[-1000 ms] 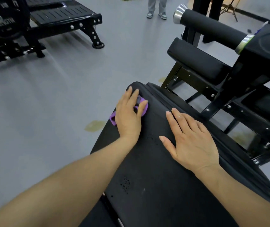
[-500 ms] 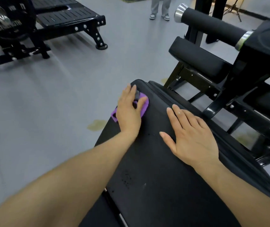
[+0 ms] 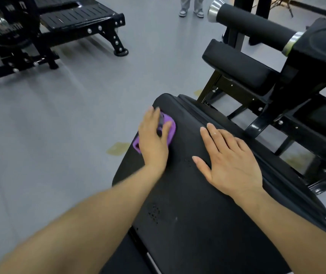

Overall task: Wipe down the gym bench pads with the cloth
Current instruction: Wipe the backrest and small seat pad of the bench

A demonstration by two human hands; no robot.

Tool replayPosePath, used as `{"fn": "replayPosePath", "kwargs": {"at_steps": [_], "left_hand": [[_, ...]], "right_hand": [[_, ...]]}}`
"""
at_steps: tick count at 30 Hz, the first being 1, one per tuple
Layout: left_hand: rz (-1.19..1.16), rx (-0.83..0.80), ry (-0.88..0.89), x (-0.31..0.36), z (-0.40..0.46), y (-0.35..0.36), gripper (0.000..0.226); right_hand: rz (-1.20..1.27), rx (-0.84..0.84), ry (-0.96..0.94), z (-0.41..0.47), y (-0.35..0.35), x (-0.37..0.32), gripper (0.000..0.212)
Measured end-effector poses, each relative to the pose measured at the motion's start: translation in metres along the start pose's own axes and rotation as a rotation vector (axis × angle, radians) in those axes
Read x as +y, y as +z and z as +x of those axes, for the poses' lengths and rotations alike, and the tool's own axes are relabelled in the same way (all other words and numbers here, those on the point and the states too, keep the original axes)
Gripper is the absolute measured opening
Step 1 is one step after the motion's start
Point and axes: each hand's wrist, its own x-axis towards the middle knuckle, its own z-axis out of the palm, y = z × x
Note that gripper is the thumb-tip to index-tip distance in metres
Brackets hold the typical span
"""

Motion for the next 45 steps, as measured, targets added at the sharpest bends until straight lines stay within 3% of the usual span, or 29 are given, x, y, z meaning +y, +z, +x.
{"fn": "replayPosePath", "kwargs": {"at_steps": [4, 11, 19, 27, 31, 37, 42, 45], "left_hand": [[0.004, 0.034, -0.017, 0.007, 0.024, 0.002, 0.047], [0.000, -0.118, 0.093, -0.008, -0.071, -0.008, 0.050], [-0.076, 0.093, -0.024, 0.009, 0.023, 0.006, 0.038], [-0.033, -0.092, 0.081, 0.012, -0.093, 0.002, 0.048], [-0.005, -0.106, 0.097, 0.023, -0.050, 0.005, 0.048], [0.011, 0.022, 0.063, 0.043, 0.014, 0.021, 0.046], [-0.049, -0.163, 0.261, 0.029, -0.068, 0.012, 0.045], [-0.038, -0.216, 0.306, 0.025, -0.056, 0.009, 0.046]], "right_hand": [[-0.007, 0.009, -0.005, 0.000, 0.001, 0.000, 0.069], [-0.013, -0.014, -0.001, 0.000, 0.001, 0.000, 0.068], [-0.032, 0.035, -0.016, 0.001, 0.003, 0.001, 0.065], [0.048, 0.025, 0.012, -0.014, -0.008, 0.007, 0.053], [0.023, 0.032, 0.051, -0.030, -0.003, 0.011, 0.054], [0.005, 0.038, 0.056, -0.027, -0.001, 0.009, 0.057], [-0.001, -0.005, 0.060, -0.027, -0.002, 0.007, 0.057], [-0.017, -0.020, 0.071, -0.027, -0.003, 0.006, 0.058]]}}
